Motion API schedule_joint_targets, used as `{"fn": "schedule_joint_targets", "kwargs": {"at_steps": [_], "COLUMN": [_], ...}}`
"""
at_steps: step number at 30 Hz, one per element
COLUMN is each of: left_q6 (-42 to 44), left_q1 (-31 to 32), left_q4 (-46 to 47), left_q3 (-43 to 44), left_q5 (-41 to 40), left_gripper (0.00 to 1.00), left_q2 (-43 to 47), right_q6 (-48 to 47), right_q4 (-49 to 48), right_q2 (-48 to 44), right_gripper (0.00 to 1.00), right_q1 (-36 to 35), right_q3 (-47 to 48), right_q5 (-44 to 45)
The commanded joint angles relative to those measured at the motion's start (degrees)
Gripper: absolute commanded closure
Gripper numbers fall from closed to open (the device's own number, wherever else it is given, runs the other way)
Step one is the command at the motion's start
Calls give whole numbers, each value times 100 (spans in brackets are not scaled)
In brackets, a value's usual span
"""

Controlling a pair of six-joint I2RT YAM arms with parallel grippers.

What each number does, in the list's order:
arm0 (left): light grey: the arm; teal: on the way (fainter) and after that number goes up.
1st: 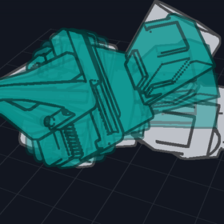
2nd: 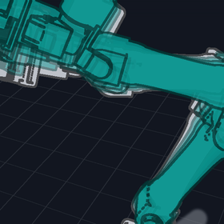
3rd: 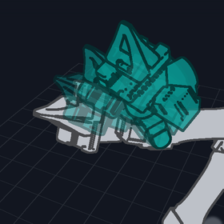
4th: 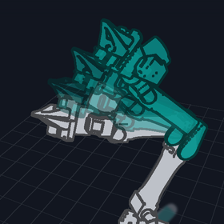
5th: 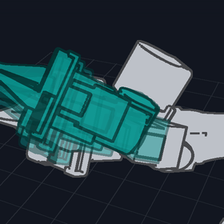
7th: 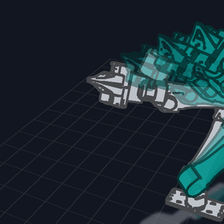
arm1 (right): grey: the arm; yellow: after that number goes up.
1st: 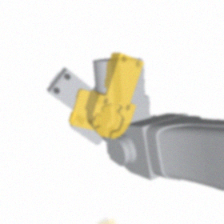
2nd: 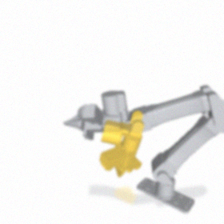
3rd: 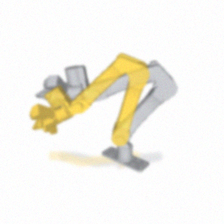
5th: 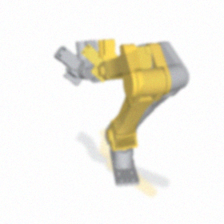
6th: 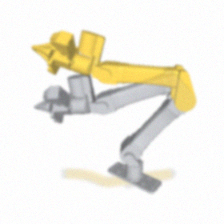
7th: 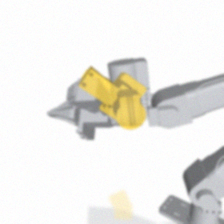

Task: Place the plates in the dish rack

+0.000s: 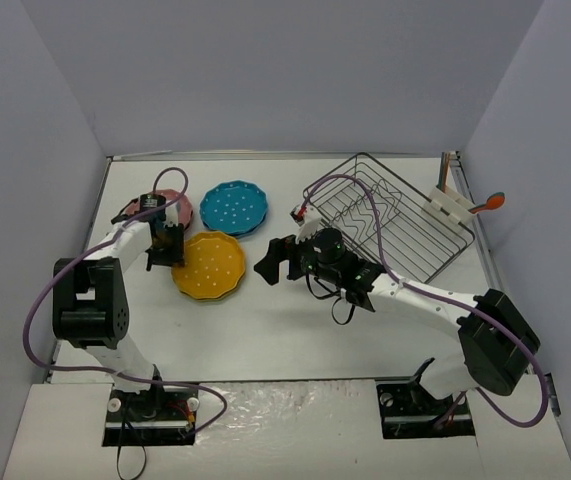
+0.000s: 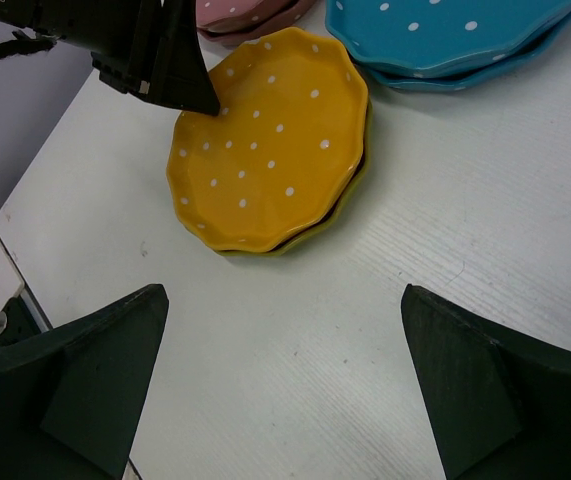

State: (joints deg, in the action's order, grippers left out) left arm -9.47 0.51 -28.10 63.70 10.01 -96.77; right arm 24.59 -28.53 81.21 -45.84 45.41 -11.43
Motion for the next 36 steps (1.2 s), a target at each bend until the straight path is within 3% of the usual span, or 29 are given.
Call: {"fn": "schedule_joint_targets", "kwargs": {"at_steps": [1,8,21,28,36], "left_q6": [29,-197,-1812,-3192,-4296], "left_q1": [-16,-19,-16,-16,-18], "left_q4": [54,-36,-371,433,1118], "left_q3": [350,345,39,-746,-1517], "left_q5": [145,402,968,1657,1827], "left_gripper": [79,100,100,100,100], "left_q2": [72,299,1151,1746,2610], "right_q6": [-24,35,945,1851,2599], "right_q4": [-469,-475,-337,-591,-756], "right_q2": [-266,-269,176,724,1041], "right_gripper": [0,0,0,0,0], "right_q1": [-45,-77,-179,-207,-222], "right_q3": [62,38,239,257,204], "right_q5": [-41,4,440,476,566]}}
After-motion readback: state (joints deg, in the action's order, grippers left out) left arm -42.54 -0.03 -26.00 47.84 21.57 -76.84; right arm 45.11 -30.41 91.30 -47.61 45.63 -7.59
